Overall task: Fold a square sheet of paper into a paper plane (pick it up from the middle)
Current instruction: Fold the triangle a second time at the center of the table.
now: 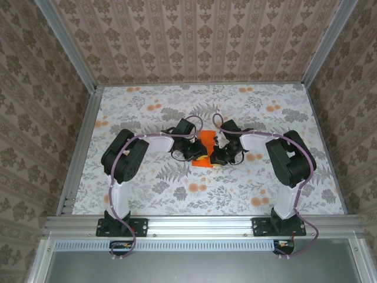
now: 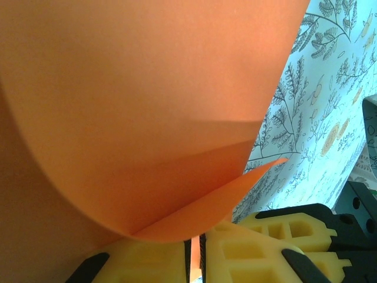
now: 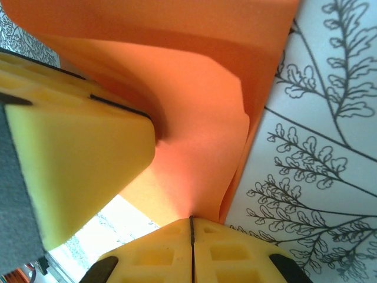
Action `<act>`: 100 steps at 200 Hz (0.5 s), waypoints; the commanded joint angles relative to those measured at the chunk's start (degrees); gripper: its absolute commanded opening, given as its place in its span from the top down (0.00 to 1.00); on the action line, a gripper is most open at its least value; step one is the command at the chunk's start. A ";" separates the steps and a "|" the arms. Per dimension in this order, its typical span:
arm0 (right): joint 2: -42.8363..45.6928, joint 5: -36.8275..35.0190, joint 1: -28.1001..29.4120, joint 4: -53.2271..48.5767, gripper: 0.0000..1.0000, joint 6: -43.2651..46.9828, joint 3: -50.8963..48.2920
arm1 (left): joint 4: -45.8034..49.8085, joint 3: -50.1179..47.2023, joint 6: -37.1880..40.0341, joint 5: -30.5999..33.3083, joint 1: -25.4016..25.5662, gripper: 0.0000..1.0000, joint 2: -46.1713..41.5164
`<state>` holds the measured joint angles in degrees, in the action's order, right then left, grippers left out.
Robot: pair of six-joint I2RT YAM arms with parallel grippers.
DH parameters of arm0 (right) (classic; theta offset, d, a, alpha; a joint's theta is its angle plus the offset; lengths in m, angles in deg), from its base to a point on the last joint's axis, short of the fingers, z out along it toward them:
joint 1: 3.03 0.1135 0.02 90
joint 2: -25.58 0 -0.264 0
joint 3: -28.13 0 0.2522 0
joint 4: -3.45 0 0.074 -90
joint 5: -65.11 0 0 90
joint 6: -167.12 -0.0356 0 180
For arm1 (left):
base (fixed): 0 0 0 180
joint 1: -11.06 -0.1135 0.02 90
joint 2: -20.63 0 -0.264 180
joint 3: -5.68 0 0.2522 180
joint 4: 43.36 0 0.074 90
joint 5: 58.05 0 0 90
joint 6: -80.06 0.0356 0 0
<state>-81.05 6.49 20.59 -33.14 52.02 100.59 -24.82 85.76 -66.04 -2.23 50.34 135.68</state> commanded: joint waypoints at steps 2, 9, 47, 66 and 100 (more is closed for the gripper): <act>-1.77 -9.31 0.18 -8.77 0.93 1.80 -1.00 | 3.05 2.16 2.55 1.71 -1.79 0.86 0.43; -1.99 -10.01 0.17 -9.56 0.93 1.90 -0.81 | 3.51 2.49 2.97 1.89 -2.00 0.85 0.50; -2.42 -12.30 0.31 -11.10 0.93 2.26 -0.59 | 3.93 3.00 4.35 1.61 -3.39 0.85 1.32; -2.44 -12.30 0.40 -11.13 0.93 2.26 -0.62 | 4.49 3.60 5.15 1.76 -4.36 0.85 1.58; -2.35 -12.39 0.40 -11.18 0.93 2.30 -0.73 | 6.69 5.41 7.43 2.31 -6.21 0.85 2.42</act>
<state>-81.02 3.34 21.14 -36.22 53.27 101.93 -20.93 88.36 -62.17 -2.07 46.10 136.31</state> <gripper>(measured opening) 0.073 0.147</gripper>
